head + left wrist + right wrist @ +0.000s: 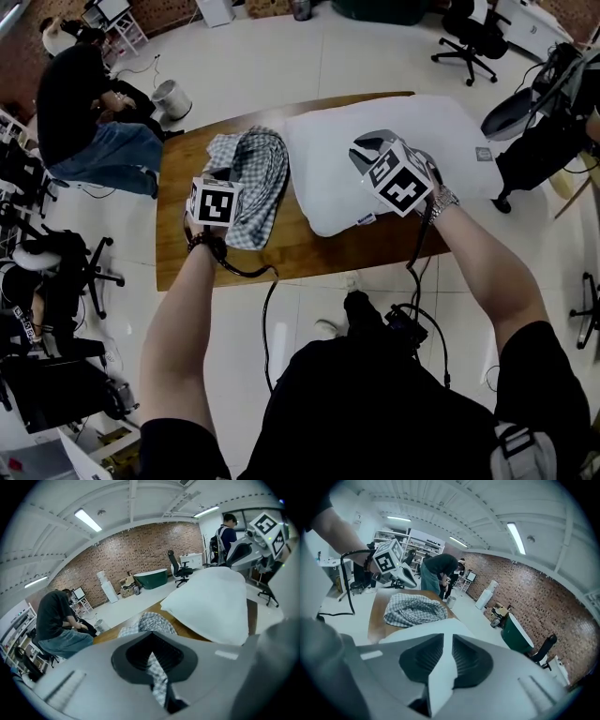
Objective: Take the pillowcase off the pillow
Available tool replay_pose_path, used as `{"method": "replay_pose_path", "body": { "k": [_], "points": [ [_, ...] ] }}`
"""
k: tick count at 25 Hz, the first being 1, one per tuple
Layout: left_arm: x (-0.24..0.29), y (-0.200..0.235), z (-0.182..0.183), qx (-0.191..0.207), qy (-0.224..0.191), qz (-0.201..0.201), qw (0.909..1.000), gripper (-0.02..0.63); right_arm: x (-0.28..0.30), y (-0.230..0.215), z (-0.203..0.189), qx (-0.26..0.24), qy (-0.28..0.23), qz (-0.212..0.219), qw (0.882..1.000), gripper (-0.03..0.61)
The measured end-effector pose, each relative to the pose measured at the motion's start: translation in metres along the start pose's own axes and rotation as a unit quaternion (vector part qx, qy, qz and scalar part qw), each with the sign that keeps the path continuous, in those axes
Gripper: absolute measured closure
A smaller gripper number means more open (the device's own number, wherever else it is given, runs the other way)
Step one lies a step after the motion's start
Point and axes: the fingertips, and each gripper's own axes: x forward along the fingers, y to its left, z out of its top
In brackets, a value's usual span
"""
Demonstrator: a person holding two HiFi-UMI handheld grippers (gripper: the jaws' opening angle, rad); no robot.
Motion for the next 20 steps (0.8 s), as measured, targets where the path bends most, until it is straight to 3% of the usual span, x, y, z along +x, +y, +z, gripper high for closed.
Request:
{"method": "replay_pose_path", "body": {
  "k": [3,8,14,20],
  "points": [
    [-0.012,-0.020,0.010,0.007,-0.008,-0.011,0.9999,0.609,-0.008,0.005,0.010,0.010,-0.021,-0.008,1.000,0.540],
    [-0.033,-0.072,0.035,0.026,-0.073,-0.033,0.9965,0.609,-0.026,0.026,0.007,0.026,-0.064,-0.020,0.997,0.577],
    [-0.032,-0.064,0.080,-0.024,-0.110,-0.071,0.9911,0.609,0.005,0.010,0.044,0.035,-0.098,-0.020,0.994,0.577],
    [-0.063,-0.121,0.088,0.004,-0.149,-0.081,0.9855,0.609,-0.023,0.032,0.032,0.054,-0.130,-0.022,0.990,0.578]
  ]
}}
